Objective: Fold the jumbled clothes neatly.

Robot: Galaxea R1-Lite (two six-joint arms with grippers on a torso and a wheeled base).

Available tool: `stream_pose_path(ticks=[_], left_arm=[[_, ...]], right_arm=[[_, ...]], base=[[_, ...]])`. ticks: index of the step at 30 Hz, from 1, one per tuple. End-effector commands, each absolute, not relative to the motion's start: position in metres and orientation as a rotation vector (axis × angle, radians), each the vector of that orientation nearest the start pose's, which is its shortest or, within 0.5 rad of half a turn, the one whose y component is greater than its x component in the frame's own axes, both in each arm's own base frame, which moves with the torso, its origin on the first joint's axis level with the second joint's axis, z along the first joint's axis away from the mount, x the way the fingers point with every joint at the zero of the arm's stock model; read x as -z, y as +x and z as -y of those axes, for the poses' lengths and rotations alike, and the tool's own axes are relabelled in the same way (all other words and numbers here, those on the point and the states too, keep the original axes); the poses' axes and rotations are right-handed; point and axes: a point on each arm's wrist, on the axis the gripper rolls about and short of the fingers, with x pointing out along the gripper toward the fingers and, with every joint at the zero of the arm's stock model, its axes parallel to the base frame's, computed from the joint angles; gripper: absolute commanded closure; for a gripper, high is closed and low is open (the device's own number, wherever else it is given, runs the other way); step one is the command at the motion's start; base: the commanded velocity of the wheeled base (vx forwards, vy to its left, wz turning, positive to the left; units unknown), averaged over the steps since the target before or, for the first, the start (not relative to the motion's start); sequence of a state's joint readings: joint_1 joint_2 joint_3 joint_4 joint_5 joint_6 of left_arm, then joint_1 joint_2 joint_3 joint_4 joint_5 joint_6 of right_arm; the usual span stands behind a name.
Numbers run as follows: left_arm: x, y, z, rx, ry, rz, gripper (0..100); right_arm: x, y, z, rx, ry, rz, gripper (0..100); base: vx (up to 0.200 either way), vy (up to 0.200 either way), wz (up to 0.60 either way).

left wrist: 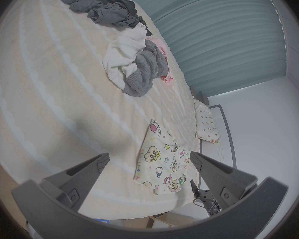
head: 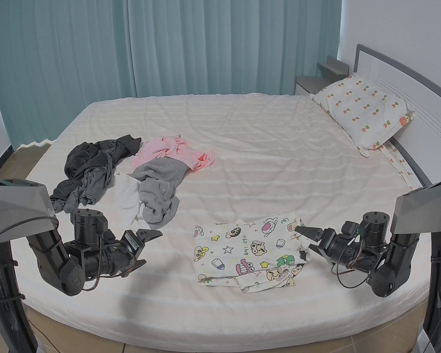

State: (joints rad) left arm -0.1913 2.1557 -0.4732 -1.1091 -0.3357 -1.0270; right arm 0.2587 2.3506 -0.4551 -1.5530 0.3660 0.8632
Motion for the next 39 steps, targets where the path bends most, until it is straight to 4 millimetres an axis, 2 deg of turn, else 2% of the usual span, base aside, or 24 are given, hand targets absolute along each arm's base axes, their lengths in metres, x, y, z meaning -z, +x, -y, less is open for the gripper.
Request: stream_pose_path(ticks=[1, 4, 13, 18, 26, 30, 35, 36, 39], left_arm=[[-0.011, 0.297, 0.066, 0.173, -0.993, -0.798, 0], [-0.010, 0.296, 0.066, 0.173, -0.987, -0.800, 0], [-0.010, 0.296, 0.066, 0.174, -0.985, -0.803, 0], [-0.010, 0.296, 0.066, 0.173, -0.985, -0.801, 0], [-0.009, 0.295, 0.066, 0.173, -0.982, -0.804, 0], [-0.010, 0.296, 0.066, 0.174, -0.982, -0.803, 0], [-0.010, 0.296, 0.066, 0.174, -0.982, -0.803, 0], [-0.010, 0.296, 0.066, 0.174, -0.982, -0.803, 0], [-0.010, 0.296, 0.066, 0.174, -0.982, -0.803, 0]], right_arm=[[0.024, 0.308, -0.097, -0.451, 0.770, -0.612, 0], [0.030, 0.307, -0.091, -0.434, 0.728, -0.615, 0], [0.032, 0.295, -0.076, -0.366, 0.730, -0.649, 0], [0.041, 0.294, -0.078, -0.372, 0.692, -0.667, 0], [0.044, 0.297, -0.078, -0.387, 0.674, -0.664, 0], [0.055, 0.308, -0.081, -0.405, 0.635, -0.645, 0], [0.065, 0.309, -0.082, -0.421, 0.568, -0.653, 0], [0.065, 0.309, -0.082, -0.422, 0.567, -0.652, 100], [0.064, 0.308, -0.082, -0.419, 0.563, -0.647, 100]], base=[[0.000, 0.000, 0.00], [0.000, 0.000, 0.00], [0.000, 0.000, 0.00], [0.000, 0.000, 0.00], [0.000, 0.000, 0.00], [0.000, 0.000, 0.00], [0.000, 0.000, 0.00], [0.000, 0.000, 0.00], [0.000, 0.000, 0.00]])
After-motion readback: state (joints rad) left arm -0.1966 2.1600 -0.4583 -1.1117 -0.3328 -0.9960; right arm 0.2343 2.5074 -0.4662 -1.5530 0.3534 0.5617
